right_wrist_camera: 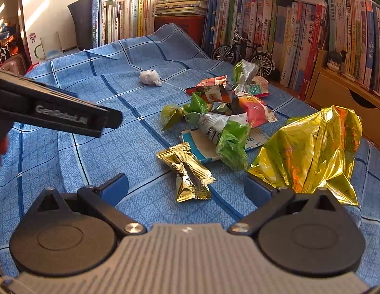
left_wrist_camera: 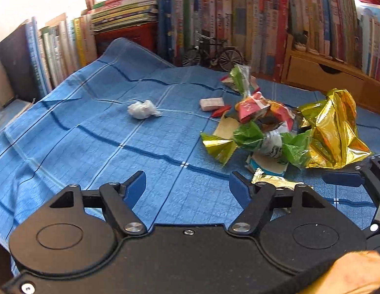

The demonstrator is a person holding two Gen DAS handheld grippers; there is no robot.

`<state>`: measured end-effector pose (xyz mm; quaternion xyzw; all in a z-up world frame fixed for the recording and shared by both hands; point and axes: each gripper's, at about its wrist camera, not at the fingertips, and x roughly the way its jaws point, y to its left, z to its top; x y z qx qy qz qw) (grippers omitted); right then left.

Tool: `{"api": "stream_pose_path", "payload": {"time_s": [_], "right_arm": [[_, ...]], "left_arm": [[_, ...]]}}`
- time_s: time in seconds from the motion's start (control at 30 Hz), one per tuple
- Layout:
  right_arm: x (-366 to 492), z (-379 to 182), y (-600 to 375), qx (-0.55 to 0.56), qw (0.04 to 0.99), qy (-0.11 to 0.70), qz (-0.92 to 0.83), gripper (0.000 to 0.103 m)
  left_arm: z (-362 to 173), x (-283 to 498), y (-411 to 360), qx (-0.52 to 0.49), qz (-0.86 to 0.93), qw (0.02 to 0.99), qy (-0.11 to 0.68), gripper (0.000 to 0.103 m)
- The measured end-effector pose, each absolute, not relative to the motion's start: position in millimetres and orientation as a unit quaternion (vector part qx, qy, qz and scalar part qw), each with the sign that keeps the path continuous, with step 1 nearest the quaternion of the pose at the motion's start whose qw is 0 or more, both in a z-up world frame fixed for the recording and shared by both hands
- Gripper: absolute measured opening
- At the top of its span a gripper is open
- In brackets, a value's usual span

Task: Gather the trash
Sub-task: 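Grasp the gold candy wrapper with the right tool while the left tool grasps the green wrapper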

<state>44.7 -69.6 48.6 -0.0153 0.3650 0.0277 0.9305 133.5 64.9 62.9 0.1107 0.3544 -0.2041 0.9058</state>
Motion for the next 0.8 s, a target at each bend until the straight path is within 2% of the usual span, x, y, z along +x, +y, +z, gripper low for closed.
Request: {"api": "stream_pose_path", "payload": {"time_s": [0.17, 0.3, 0.43, 0.57, 0.7, 0.77, 0.8], "right_arm": [[57.9, 42.1, -66.7, -0.021, 0.927, 0.373, 0.04, 0.102], [68.4, 34.5, -64.1, -0.026, 0.921, 0.387, 0.049, 0.093], [71.3, 30.1, -64.9, -0.022, 0.917, 0.394, 0.064, 0.092], [69.4, 30.2, -63.6, -0.026, 0.916, 0.392, 0.085, 0.092], [68.5, 30.8, -62.8, -0.027, 0.916, 0.391, 0.089, 0.09], [68.0, 31.3, -62.3, -0.03, 0.917, 0.389, 0.086, 0.084], [68.1, 31.9, -62.4, -0.031, 0.918, 0.386, 0.085, 0.081]], "left_arm": [[51.0, 154.5, 40.2, 0.135, -0.229, 0.897, 0.354, 0.073], [43.3, 171.3, 29.4, 0.156, -0.252, 0.889, 0.348, 0.071], [34.0, 180.1, 20.6, 0.186, -0.27, 0.878, 0.348, 0.066], [27.9, 181.2, 18.1, 0.2, -0.265, 0.882, 0.334, 0.066], [24.8, 189.2, 20.2, 0.173, -0.271, 0.879, 0.351, 0.066], [24.1, 192.3, 19.5, 0.165, -0.276, 0.877, 0.356, 0.06], [23.5, 193.7, 19.3, 0.164, -0.278, 0.877, 0.357, 0.053]]}}
